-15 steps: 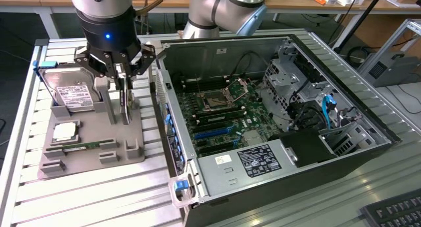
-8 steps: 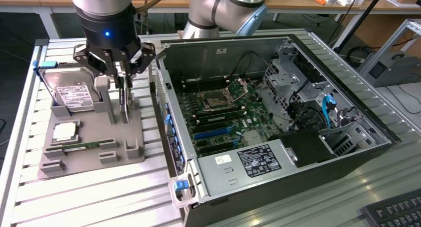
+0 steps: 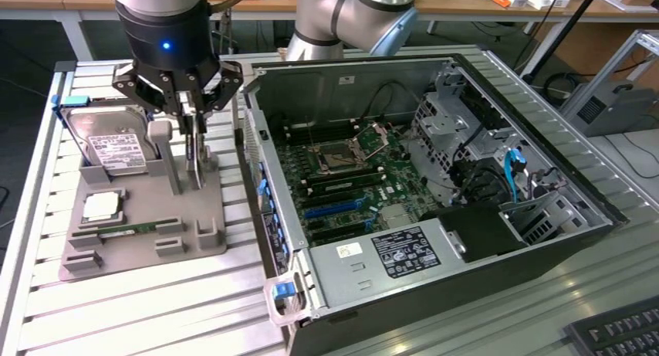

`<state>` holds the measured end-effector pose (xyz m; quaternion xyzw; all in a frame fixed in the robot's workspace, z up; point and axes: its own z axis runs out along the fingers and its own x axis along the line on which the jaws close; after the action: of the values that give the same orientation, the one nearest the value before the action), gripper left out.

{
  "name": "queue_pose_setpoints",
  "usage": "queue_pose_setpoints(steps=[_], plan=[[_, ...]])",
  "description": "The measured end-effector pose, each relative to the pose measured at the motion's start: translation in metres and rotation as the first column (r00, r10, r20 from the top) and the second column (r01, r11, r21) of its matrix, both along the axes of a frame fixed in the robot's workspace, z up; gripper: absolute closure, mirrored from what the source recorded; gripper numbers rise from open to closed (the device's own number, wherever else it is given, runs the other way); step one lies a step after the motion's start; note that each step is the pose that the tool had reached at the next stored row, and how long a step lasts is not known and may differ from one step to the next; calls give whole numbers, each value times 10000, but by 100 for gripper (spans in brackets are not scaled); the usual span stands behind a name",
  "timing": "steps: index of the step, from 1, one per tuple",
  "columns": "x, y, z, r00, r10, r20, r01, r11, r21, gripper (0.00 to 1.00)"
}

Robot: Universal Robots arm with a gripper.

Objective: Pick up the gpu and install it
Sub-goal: 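Pick up the gpu and move the gpu toward the slot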

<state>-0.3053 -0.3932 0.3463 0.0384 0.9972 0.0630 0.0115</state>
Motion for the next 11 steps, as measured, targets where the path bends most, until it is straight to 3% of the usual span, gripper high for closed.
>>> queue_pose_setpoints(steps=[11], plan=[[0, 0, 85, 10000, 0, -1, 0, 10000, 42, 73]])
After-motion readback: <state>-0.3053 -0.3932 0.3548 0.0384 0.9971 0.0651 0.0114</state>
